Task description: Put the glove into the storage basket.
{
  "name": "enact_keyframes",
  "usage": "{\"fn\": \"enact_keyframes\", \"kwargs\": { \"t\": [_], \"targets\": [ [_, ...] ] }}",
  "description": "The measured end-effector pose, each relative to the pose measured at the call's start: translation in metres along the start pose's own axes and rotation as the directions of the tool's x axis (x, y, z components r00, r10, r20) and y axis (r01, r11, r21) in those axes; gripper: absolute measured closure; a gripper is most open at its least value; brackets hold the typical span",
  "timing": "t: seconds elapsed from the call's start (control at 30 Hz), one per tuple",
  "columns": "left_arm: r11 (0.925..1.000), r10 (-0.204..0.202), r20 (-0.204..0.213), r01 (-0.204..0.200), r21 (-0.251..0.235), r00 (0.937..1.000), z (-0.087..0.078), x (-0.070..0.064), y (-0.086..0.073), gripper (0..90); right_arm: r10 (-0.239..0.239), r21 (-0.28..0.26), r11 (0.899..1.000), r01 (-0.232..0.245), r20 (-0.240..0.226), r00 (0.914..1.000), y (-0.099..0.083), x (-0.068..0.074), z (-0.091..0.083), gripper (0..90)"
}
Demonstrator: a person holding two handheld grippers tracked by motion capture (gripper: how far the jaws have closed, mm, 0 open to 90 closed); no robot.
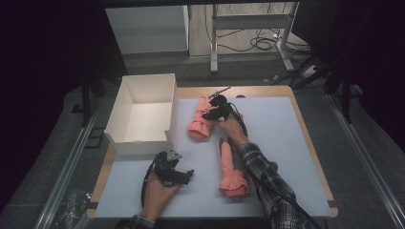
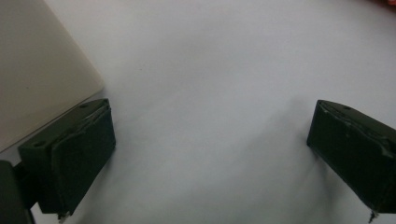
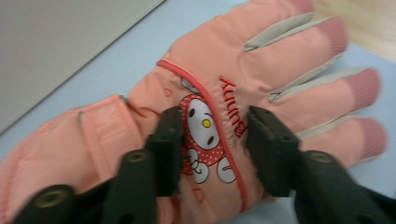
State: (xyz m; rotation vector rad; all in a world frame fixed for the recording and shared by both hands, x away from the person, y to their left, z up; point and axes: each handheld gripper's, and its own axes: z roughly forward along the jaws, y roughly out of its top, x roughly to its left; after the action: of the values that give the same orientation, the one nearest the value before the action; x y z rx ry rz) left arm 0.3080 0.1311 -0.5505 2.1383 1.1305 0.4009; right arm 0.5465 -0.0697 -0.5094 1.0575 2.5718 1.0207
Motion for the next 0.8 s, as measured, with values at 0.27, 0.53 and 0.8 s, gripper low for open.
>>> {"fn": "enact_keyframes", "kwargs": {
  "t": [0.27,0.53,0.8],
  "targets": [
    [1.0000,0.000,0.000,0.000,0.000,1.0000,0.000,0.000,0.000,1.1,0.026,0.005,1.000,-0.025,-0.039,0.9989,-0.002,-0.002,0.000,82.0],
    [1.0000,0.000,0.000,0.000,0.000,1.0000,0.000,0.000,0.000,1.1,-0.004,-0.002,1.000,0.004,-0.005,1.0000,-0.001,0.004,-0.007,85.9],
    [1.0000,0.000,0.000,0.000,0.000,1.0000,0.000,0.000,0.000,1.1,-0.008,-0.009,1.000,0.008,0.000,1.0000,0.001,0.006,-0.015,86.6]
  ]
}}
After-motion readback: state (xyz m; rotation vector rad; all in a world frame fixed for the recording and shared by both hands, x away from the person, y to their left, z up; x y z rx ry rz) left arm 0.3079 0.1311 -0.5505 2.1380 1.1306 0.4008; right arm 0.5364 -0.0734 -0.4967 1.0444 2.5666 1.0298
